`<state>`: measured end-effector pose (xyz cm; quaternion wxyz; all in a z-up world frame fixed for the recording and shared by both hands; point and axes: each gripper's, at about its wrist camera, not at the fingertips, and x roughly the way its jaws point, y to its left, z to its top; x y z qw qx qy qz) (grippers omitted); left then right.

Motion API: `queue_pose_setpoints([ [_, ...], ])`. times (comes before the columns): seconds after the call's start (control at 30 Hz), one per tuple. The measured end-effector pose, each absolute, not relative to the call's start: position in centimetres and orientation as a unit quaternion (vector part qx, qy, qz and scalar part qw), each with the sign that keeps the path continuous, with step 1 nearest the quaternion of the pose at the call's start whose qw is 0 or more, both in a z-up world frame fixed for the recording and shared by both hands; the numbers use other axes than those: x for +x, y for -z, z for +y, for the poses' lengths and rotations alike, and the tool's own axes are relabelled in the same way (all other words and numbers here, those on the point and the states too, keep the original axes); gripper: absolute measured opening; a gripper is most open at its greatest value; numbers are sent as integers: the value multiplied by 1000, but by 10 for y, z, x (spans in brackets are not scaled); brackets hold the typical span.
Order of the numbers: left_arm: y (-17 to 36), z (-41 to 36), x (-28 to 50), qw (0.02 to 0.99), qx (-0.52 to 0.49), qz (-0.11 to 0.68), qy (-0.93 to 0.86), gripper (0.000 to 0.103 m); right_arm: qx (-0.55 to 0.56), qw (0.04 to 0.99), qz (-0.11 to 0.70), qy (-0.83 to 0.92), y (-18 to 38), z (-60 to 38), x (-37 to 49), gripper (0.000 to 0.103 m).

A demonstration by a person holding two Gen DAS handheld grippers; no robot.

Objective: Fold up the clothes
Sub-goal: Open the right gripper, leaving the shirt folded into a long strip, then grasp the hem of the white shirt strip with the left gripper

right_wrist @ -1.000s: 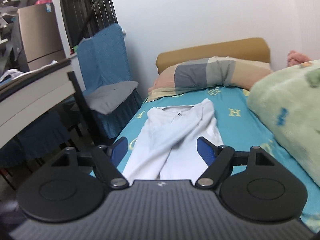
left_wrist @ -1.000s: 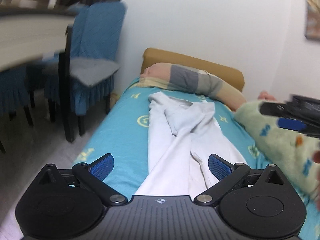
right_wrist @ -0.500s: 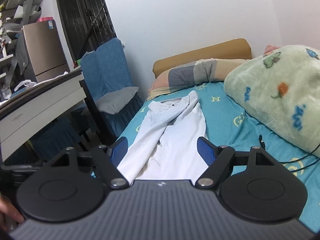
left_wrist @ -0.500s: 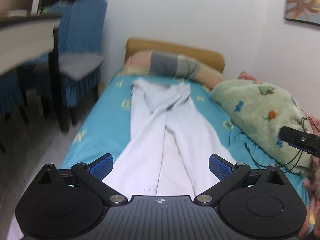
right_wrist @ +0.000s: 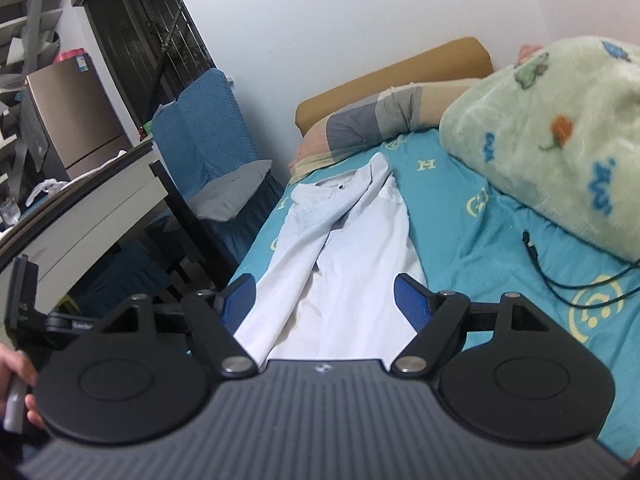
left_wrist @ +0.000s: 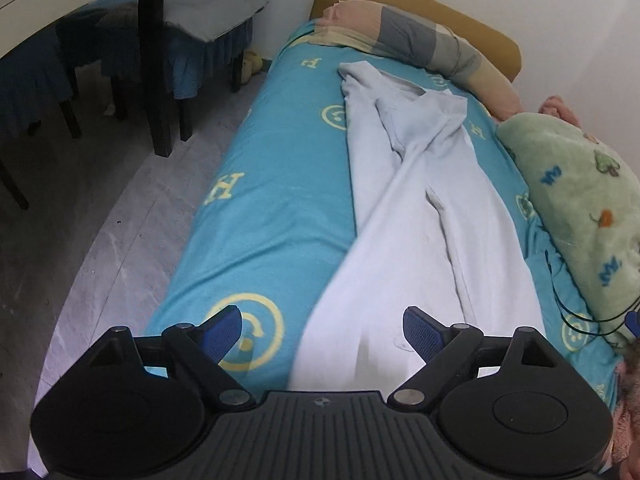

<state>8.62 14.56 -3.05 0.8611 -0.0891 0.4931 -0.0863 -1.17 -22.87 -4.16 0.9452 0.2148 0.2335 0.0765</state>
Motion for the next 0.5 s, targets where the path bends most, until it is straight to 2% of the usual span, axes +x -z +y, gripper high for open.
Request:
queue_pose_setpoints([
  [0.23, 45, 167, 87, 861, 26, 497, 103, 90, 214, 943, 245, -74, 44, -229, -10, 78],
  [0.3, 55, 175, 84, 850, 9, 511, 128, 87, 214, 942, 246, -74, 44, -229, -11, 78],
  [0.37, 63, 183, 82, 841, -22, 519, 153, 79, 210, 942, 250, -72, 45, -228, -9, 78],
  [0.5, 68, 193, 80, 830, -66, 506, 223, 78, 212, 938, 265, -72, 49, -225, -3, 78],
])
